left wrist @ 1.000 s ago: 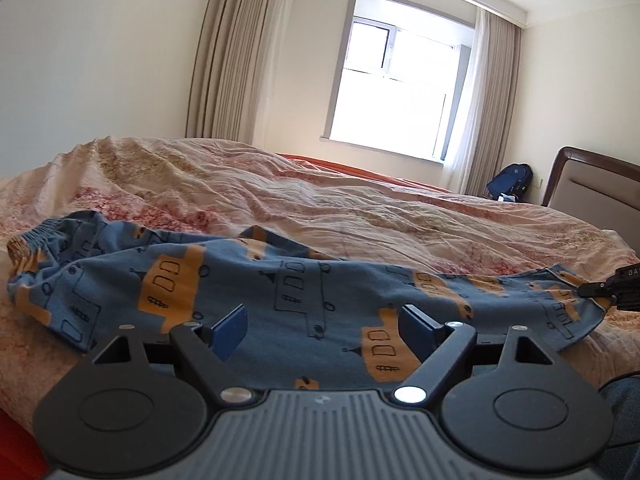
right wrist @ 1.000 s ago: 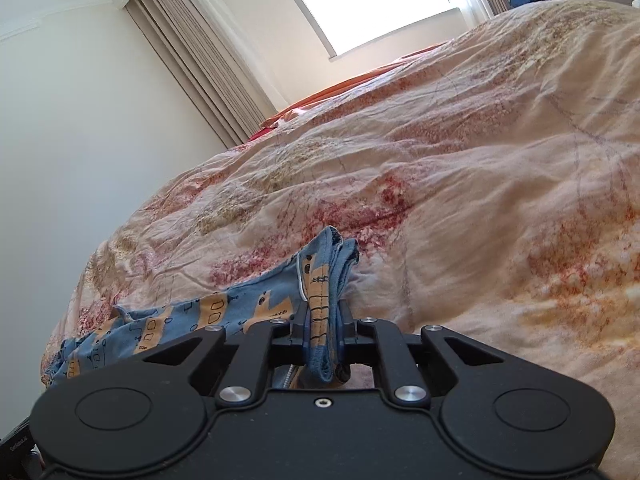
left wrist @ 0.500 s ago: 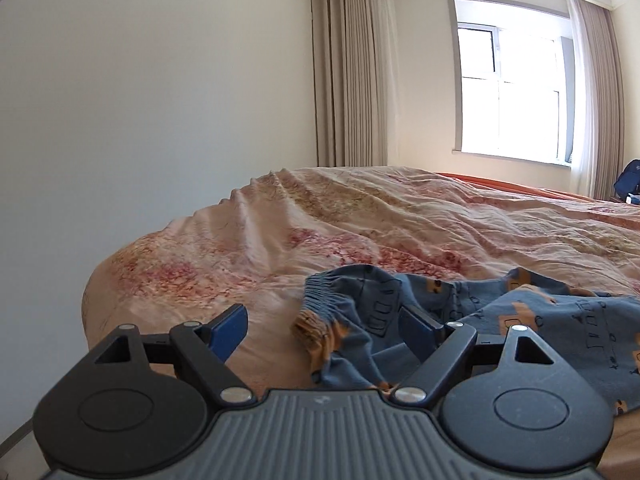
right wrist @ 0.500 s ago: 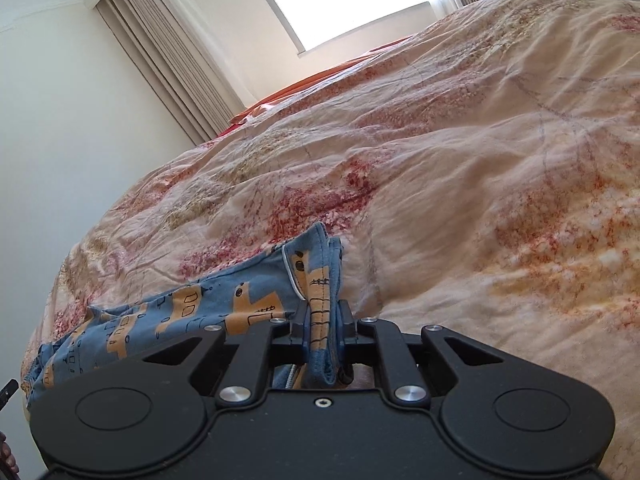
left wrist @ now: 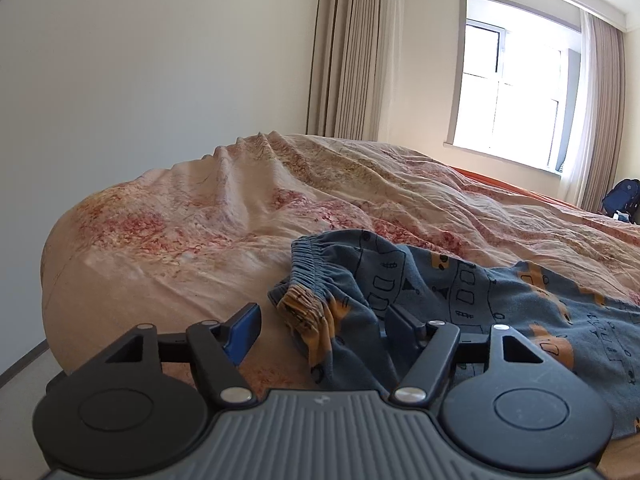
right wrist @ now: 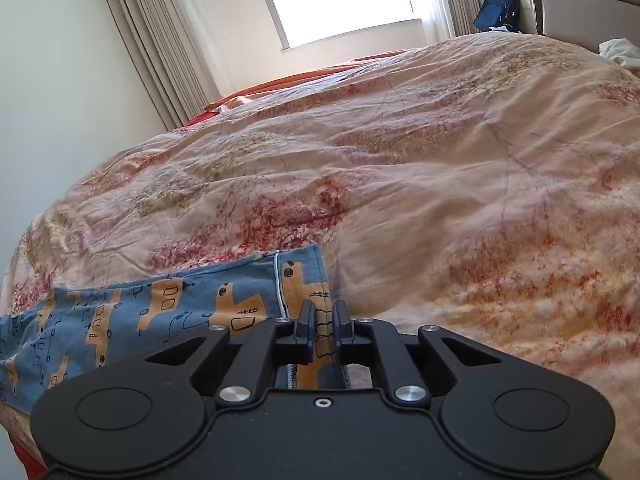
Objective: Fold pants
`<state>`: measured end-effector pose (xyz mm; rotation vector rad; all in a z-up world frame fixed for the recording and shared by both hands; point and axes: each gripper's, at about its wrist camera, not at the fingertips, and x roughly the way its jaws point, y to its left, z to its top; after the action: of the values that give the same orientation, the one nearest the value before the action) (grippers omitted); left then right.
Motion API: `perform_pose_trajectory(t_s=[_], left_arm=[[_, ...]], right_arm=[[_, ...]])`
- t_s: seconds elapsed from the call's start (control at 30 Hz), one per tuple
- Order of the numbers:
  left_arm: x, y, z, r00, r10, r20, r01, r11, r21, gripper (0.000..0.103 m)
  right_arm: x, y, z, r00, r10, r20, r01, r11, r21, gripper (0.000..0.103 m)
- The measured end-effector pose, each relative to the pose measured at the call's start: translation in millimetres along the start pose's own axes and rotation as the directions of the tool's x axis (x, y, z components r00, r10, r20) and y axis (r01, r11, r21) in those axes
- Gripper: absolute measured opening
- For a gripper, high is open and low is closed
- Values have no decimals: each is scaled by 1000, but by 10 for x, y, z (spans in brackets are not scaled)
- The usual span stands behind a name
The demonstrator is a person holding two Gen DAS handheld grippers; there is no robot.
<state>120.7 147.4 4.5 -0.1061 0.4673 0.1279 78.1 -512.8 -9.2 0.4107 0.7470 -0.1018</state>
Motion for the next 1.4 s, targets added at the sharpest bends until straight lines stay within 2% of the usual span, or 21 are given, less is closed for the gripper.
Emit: perform_pose_trajectory(t_s=[0.03,0.07,0.1,0.13,0.17,0.23,0.27,0.33,0.43,0.57,0.7,0.73,0.8,0.83,0.87,1.0,1.07,1.17,1.27,1.3,1.4], left_arm=[[14,5,9,1000,1,-4,-1,1000,2,61],[23,7,20,1000,-4,-8,4,1000,6,48],[30,7,32,1000,-11,-10,11,1000,12,46],[28,0,42,1000,-7,-6,7,1000,20,40],[29,-5,56,1000,-5,-1,5,999,33,27],[40,-29,96,1000,-2,7,1,997,72,15],[38,-45,116,1000,0,17,-1,996,89,15],[43,-101,160,999,7,34,-12,990,142,14],[108,-190,161,998,54,37,-61,973,223,13],[234,-145,93,994,111,11,-110,968,226,12],[212,-128,57,995,104,10,-103,964,244,13],[167,-146,71,996,86,6,-85,964,250,17],[34,-211,97,998,55,22,-59,966,253,43],[-51,-274,111,999,32,40,-42,966,257,68],[-114,-333,120,998,14,55,-28,964,266,77],[-264,-713,196,993,-102,61,75,935,345,78],[-248,-949,213,986,-161,49,131,918,373,86],[-47,-1402,230,973,-231,-19,216,874,436,87],[288,-1759,259,963,-251,-96,266,839,475,86],[408,-1840,273,959,-257,-119,282,832,478,85],[822,-2014,298,947,-253,-198,319,817,481,68]], right_arm=[[20,2,-7,1000,-6,-7,6,1000,2,28],[40,4,-12,1000,-20,-14,20,1000,-1,38],[49,6,-11,999,-35,-16,35,999,-4,47],[55,10,-3,999,-50,-16,50,999,-9,50],[48,14,12,998,-61,-12,61,998,-9,56],[17,32,55,997,-80,6,80,997,-9,67],[-6,53,71,997,-81,17,81,997,-14,73],[-57,123,96,997,-75,35,77,996,-34,77],[-115,262,76,998,-45,49,49,996,-74,86],[-161,437,-16,999,13,48,-8,995,-99,89],[-212,622,-88,996,79,51,-73,991,-116,91],[-230,668,-101,994,99,56,-91,989,-118,92],[-248,783,-122,986,153,63,-145,983,-117,97],[-248,851,-133,980,187,62,-179,977,-117,98],[-238,923,-138,975,217,56,-209,970,-120,100],[-134,1253,-145,951,308,20,-301,942,-149,102],[-25,1411,-163,942,334,-15,-333,930,-156,102],[139,1581,-231,934,353,-50,-357,925,-133,102],[266,1611,-325,922,381,-69,-386,919,-76,102],[303,1602,-353,920,385,-73,-390,919,-58,102],[386,1524,-459,925,370,-87,-374,926,-47,102]])
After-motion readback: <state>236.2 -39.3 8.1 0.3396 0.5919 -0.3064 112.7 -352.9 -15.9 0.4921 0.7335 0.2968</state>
